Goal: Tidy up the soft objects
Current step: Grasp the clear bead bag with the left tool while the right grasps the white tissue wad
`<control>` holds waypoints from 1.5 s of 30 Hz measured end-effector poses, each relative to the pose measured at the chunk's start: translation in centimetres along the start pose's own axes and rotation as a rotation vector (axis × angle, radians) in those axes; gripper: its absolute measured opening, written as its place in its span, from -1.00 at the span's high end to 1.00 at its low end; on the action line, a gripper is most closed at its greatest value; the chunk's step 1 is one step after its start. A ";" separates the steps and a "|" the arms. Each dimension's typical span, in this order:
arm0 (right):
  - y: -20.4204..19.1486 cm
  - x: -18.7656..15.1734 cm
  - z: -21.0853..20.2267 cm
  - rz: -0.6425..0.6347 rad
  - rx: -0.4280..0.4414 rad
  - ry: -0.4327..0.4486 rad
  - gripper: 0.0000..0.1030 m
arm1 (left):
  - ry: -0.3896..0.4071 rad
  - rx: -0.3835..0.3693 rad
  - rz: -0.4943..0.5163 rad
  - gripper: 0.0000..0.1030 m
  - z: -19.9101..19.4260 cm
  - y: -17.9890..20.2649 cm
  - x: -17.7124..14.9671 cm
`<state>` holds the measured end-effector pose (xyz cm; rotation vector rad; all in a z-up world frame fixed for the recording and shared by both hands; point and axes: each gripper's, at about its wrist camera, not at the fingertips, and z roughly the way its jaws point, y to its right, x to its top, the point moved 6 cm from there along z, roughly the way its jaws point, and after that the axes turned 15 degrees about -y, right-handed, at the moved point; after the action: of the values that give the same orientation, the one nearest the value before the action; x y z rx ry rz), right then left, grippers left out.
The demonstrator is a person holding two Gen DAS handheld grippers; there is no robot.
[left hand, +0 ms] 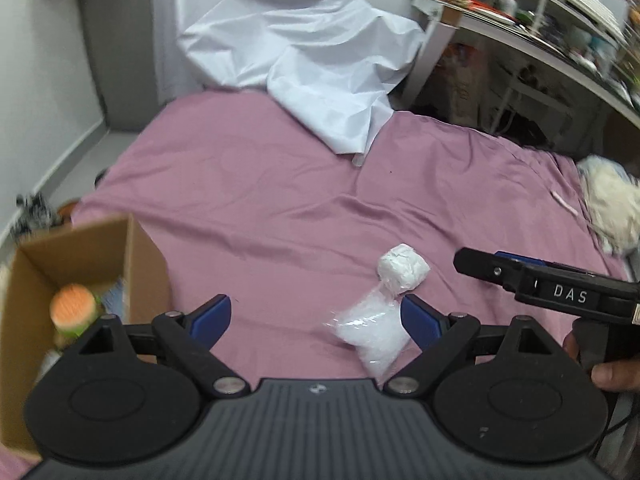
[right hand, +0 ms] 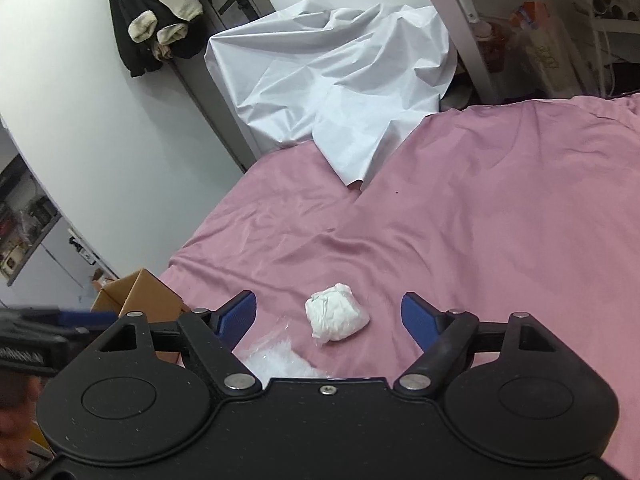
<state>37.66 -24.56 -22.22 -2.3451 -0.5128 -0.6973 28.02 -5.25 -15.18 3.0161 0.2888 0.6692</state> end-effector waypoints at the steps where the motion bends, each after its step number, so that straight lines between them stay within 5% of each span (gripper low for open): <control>1: 0.2 0.3 0.1 -0.002 0.006 0.002 -0.53 | 0.001 -0.005 -0.020 -0.76 0.4 0.2 -0.2; 15: 2.1 1.8 1.8 0.034 0.104 -0.013 -0.25 | 0.025 -0.095 -0.327 -0.75 4.0 2.1 -2.5; 24: 1.2 0.6 3.3 -0.006 0.093 -0.085 -0.09 | 0.020 -0.153 -0.498 -0.68 7.4 3.0 -3.8; 29: 1.2 0.2 4.1 -0.014 0.073 -0.104 -0.09 | 0.044 -0.144 -0.556 -0.44 8.4 2.5 -4.0; 31: 1.2 0.0 4.6 -0.015 0.073 -0.113 -0.09 | 0.059 -0.159 -0.562 -0.13 8.5 2.4 -3.7; 36: 0.9 0.1 6.5 -0.054 0.057 -0.136 -0.08 | 0.051 -0.179 -0.582 0.15 8.6 1.9 -3.7; 45: -0.4 -0.1 6.6 -0.121 0.031 -0.131 0.12 | 0.044 -0.194 -0.636 0.25 7.5 0.6 -4.8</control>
<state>39.68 -19.91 -26.39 -2.3560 -0.7229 -0.5879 27.04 -6.69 -23.93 2.4998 1.0514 0.6448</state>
